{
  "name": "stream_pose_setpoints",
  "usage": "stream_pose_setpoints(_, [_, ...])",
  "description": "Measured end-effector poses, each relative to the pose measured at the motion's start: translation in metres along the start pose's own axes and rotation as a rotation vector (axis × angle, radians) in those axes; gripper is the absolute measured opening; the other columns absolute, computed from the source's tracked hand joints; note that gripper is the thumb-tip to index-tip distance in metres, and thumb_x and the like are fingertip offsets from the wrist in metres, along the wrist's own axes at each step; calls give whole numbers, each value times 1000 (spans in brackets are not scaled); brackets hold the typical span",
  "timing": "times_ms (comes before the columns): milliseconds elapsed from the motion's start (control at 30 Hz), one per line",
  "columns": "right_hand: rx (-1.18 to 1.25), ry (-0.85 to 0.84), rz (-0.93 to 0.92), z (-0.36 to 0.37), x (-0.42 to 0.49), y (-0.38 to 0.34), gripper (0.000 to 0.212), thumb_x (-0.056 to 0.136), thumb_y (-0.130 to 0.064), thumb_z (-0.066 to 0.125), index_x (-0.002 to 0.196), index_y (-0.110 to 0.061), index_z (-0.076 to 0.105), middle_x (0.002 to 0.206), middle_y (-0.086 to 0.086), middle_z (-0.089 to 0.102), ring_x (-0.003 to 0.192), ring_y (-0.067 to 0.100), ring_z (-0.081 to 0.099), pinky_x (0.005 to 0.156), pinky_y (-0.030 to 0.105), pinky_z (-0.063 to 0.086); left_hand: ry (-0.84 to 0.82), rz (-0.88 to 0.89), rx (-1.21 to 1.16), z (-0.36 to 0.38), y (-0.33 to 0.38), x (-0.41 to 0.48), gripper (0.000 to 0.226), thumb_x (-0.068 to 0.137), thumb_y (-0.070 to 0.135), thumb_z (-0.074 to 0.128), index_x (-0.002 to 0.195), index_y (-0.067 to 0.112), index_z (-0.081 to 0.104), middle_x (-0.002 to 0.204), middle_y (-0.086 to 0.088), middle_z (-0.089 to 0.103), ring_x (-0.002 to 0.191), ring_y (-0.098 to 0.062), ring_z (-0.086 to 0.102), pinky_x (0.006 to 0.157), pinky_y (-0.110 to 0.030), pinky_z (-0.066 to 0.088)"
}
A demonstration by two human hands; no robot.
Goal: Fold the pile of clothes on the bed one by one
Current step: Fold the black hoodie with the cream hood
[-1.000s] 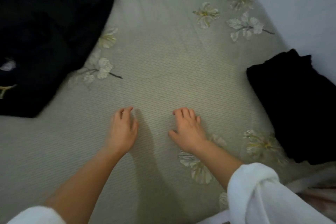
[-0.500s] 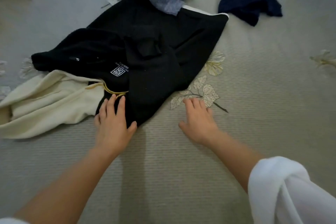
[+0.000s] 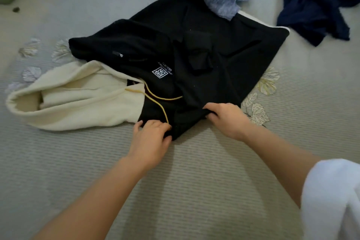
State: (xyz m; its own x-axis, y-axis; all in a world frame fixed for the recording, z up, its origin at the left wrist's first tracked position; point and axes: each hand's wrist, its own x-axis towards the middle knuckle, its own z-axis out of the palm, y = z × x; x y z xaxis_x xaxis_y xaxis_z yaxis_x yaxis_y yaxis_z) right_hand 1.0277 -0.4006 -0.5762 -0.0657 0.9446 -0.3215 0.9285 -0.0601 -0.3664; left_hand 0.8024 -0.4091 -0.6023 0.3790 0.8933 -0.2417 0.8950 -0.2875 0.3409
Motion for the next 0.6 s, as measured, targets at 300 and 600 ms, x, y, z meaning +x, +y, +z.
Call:
stream_pose_setpoints(300, [286,-156,400,-42,-116,71,15,82,-18,60,75,-7,67,80,9,68,79,25,58,77,38,44,14,147,-309,-5,76,-42,56,74,33,60,128,36,46,131,11,48,122,-12,41,103,-38,37])
stream_pose_setpoints(600, [-329,-350,480,-23,-255,145,13,78,-30,49,68,-23,50,70,-8,53,74,17,59,63,29,39,200,84,78,26,114,-134,81,64,27,75,137,23,40,135,-8,36,122,-30,34,96,-50,38])
